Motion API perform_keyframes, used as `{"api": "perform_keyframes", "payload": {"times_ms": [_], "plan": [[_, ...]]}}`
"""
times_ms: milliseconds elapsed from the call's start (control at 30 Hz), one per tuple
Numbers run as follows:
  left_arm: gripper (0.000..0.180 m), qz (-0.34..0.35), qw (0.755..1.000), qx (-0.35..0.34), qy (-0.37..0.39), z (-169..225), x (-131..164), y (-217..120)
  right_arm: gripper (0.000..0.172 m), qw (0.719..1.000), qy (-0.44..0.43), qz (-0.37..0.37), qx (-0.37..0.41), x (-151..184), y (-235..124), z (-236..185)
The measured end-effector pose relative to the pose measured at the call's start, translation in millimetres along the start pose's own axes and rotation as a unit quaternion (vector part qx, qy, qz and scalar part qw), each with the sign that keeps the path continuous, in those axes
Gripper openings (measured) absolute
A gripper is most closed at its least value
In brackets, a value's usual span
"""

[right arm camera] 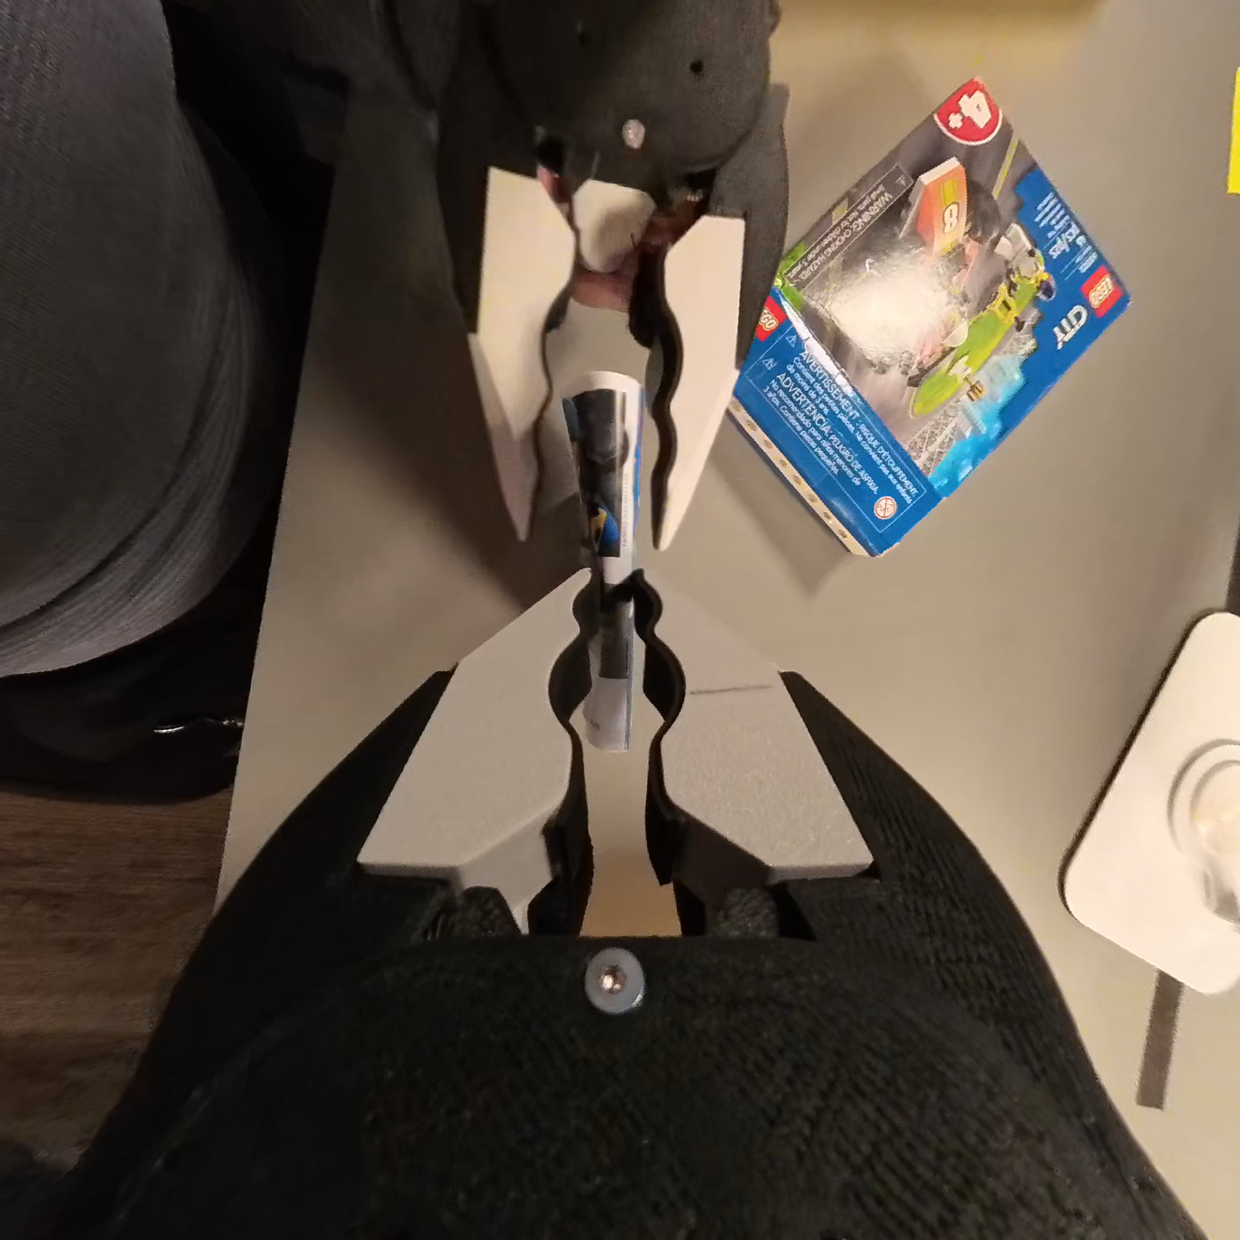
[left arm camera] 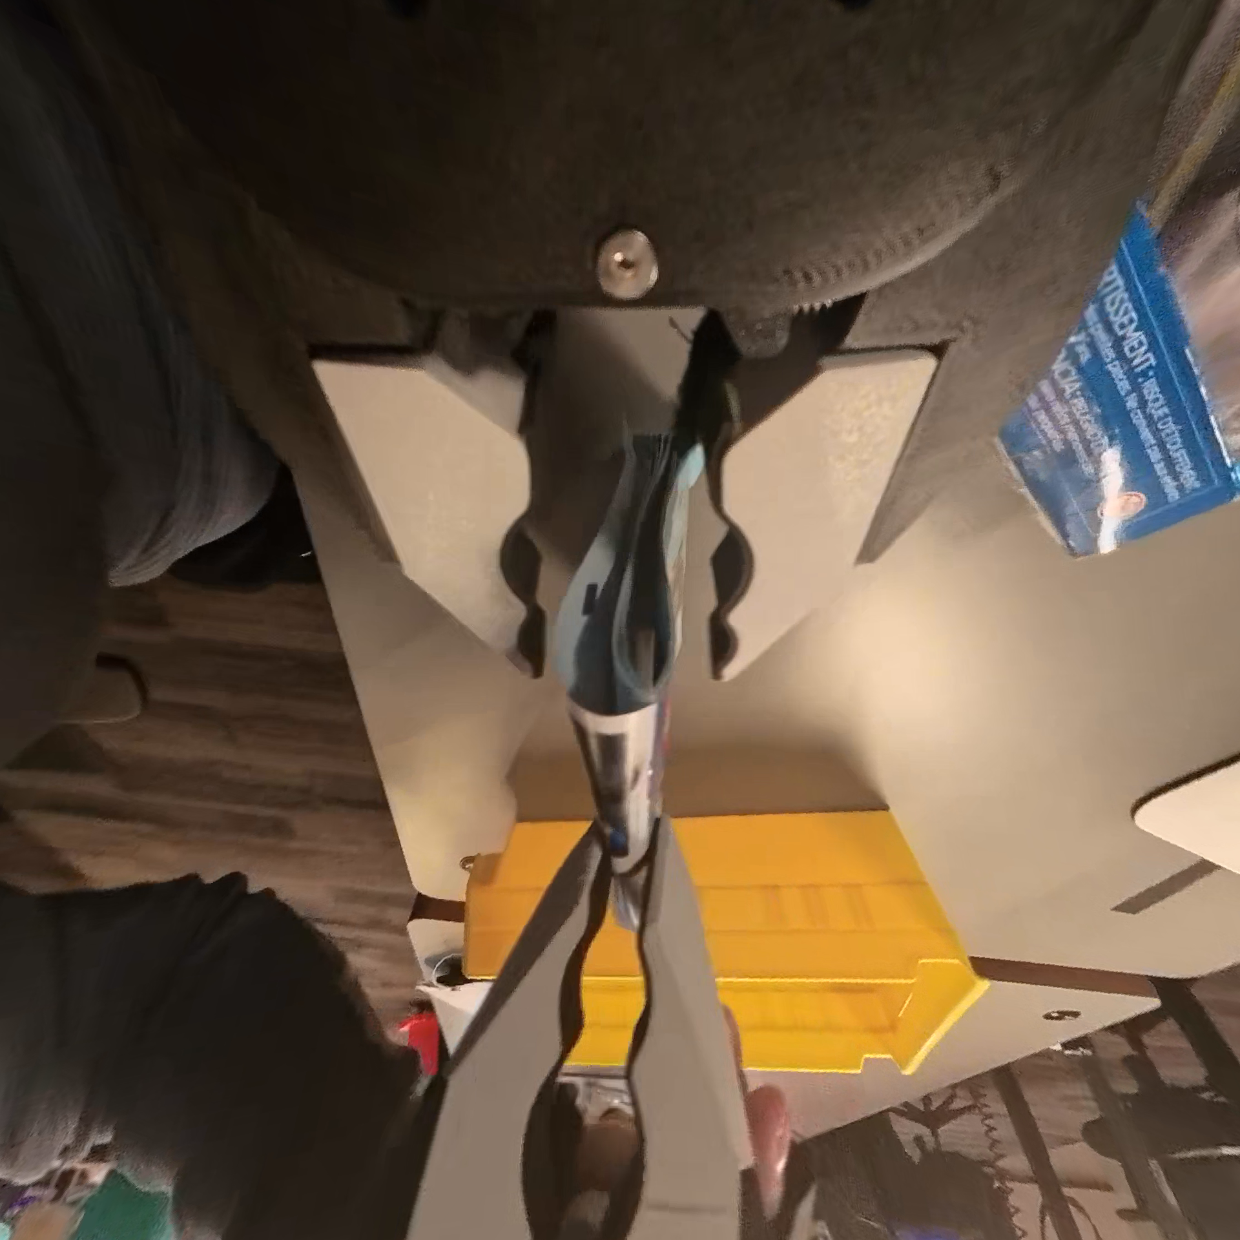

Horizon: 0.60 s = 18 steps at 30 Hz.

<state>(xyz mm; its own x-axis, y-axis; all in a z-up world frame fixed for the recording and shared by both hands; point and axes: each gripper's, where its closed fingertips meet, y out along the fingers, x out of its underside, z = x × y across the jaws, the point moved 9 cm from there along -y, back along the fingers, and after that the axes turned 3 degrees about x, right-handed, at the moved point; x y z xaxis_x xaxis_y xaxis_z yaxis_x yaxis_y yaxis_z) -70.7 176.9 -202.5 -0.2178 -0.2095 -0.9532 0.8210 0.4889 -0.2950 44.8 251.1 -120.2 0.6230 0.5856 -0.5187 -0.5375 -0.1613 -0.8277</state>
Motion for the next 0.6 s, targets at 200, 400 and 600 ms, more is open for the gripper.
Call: {"api": "perform_keyframes", "payload": {"times_ms": [200, 400, 600], "plan": [[0.021, -0.034, 0.999, -0.030, -0.001, -5, 12, 9, 0.026, 1.000, 0.022, -0.001, 0.005, 2, -2, 4], [0.018, -0.056, 0.998, -0.035, 0.012, -4, 17, 16, 0.023, 0.998, 0.051, -0.003, -0.031, 5, -3, 7], [0.000, -0.080, 0.995, -0.032, 0.055, 3, 18, 23, 0.021, 0.996, 0.029, -0.057, -0.064, -3, 16, 1]]}}
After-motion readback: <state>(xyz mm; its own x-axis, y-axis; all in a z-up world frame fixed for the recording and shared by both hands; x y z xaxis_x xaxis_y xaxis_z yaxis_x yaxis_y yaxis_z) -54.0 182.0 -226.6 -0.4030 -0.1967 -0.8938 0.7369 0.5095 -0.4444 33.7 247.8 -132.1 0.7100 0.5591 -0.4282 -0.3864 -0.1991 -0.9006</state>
